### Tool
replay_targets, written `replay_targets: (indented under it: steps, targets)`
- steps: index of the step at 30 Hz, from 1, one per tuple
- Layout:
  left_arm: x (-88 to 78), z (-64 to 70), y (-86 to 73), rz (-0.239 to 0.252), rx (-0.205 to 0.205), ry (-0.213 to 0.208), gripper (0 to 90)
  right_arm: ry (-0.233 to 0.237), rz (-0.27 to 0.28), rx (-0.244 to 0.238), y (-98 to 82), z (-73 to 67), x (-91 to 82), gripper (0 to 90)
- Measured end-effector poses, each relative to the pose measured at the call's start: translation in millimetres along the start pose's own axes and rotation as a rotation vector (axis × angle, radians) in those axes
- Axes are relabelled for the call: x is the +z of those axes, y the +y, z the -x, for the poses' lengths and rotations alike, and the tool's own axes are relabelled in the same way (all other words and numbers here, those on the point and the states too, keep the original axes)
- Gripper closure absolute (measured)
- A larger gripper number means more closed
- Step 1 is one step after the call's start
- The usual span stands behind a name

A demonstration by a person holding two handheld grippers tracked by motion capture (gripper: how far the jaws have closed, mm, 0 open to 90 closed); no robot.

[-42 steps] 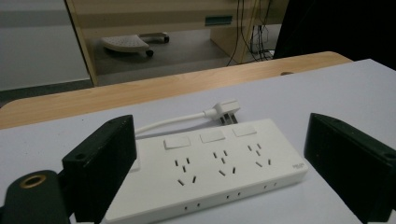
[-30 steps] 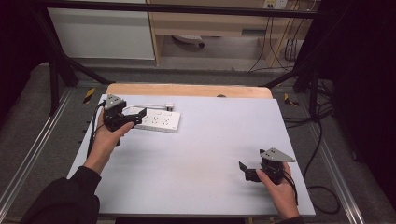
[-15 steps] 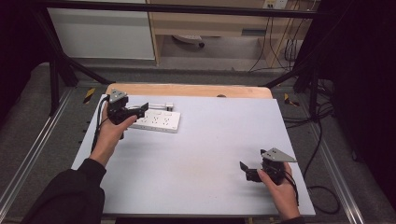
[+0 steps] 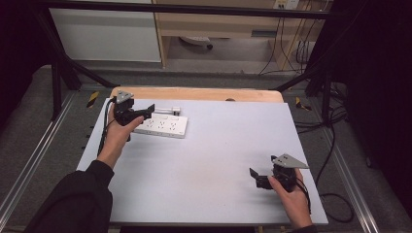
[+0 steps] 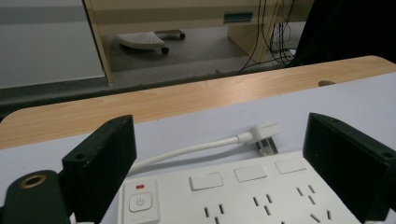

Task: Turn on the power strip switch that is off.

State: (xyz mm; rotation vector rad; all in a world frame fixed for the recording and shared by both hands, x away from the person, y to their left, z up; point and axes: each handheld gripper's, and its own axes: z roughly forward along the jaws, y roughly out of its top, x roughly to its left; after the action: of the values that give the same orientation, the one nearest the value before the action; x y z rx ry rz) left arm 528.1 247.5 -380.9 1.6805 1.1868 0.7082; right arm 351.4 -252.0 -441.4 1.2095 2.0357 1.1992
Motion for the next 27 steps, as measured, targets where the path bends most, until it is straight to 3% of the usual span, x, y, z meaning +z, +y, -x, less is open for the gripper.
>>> replay_targets:
  steps: [20, 27]
  targets:
    - [16.8, -13.0, -9.6, -0.022, -0.03, 0.052, 11.3, 0.001, -0.002, -0.002, 0.0, 0.1, 0.1, 3.3]
    - [19.8, -13.8, -11.5, -0.028, -0.026, 0.066, 17.8, 0.0, 0.001, 0.001, 0.3, -0.8, -0.6, 3.3]
